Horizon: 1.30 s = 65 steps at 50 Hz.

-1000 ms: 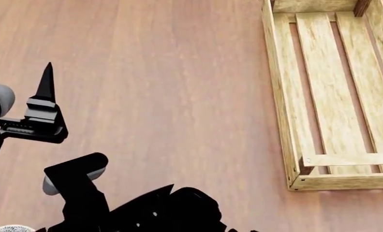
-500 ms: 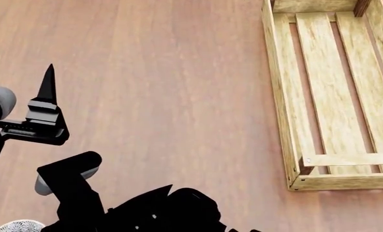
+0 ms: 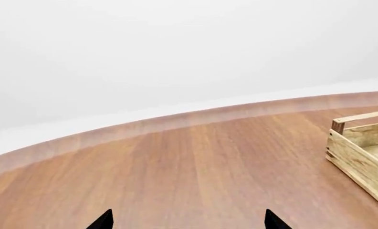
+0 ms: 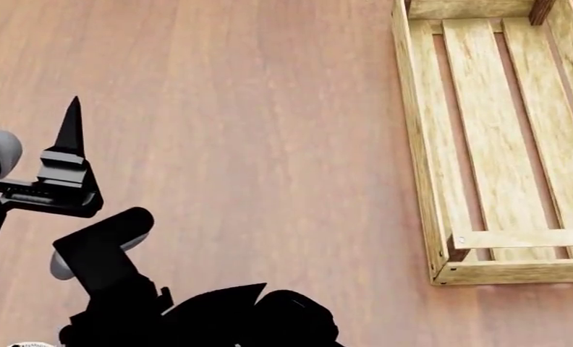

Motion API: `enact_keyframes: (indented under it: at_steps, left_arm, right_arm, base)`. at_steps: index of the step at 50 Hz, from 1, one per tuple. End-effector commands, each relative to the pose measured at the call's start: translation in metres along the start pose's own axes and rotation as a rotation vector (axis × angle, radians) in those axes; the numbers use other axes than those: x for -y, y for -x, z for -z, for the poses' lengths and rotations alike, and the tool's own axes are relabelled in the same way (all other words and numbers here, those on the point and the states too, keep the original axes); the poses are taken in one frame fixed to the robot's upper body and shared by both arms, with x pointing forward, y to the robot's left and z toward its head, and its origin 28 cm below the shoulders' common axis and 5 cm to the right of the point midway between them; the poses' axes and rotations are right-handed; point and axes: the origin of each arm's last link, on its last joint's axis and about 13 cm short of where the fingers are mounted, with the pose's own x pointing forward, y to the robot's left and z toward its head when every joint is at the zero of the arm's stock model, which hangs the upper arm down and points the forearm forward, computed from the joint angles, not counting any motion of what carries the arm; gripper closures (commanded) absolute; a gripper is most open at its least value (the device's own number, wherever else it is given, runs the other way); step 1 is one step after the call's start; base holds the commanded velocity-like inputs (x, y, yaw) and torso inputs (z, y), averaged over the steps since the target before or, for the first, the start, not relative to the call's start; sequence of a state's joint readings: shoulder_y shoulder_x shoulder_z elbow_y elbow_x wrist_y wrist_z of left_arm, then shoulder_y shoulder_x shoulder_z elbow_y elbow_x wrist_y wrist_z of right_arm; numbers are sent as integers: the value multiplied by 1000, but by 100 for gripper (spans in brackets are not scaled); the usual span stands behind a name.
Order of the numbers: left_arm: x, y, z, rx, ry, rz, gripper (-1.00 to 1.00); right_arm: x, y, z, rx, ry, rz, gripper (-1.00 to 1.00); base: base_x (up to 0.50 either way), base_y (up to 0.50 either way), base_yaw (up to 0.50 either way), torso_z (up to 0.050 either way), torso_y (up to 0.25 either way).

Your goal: Stack the right bowl on the left bowl and place them in the tray.

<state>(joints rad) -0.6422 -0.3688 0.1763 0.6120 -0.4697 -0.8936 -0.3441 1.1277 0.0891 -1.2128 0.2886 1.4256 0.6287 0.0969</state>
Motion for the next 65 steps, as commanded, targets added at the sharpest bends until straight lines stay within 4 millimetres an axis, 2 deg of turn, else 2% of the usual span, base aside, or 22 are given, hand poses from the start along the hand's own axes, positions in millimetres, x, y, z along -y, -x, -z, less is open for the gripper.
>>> enact_keyframes:
  at_steps: [1,18,25,26,47,56,65]
  left_arm:
    - [-1,-1,0,-13,-4,-8,-100]
    - [0,-1,-1,-5,-2,-6,-100]
    - [0,-1,-1,0,16,1,-100]
    - [-1,-1,-1,1,16,0,-100]
    - [-1,0,0,-12,29,5,-100]
    - [-2,0,-1,-5,40,-2,-100]
    - [-1,1,-2,0,33,-4,-100]
  right_arm:
    - [2,-2,1,-11,-11,6,-100]
    - [2,-4,8,-59,-15,-11,-100]
    - [3,-6,10,-84,-15,-9,-100]
    - [3,-6,10,-81,-17,0,100]
    - [3,-6,10,-84,-34,3,100]
    - [5,-5,9,-81,-39,10,100]
    - [4,-5,8,-79,-38,11,100]
  base:
    - [0,0,0,0,-250]
    - [0,0,0,0,-250]
    - [0,0,0,0,-8]
    - [0,0,0,0,0]
    - [0,0,0,0,0]
    - [0,0,0,0,242]
    - [0,0,0,0,17]
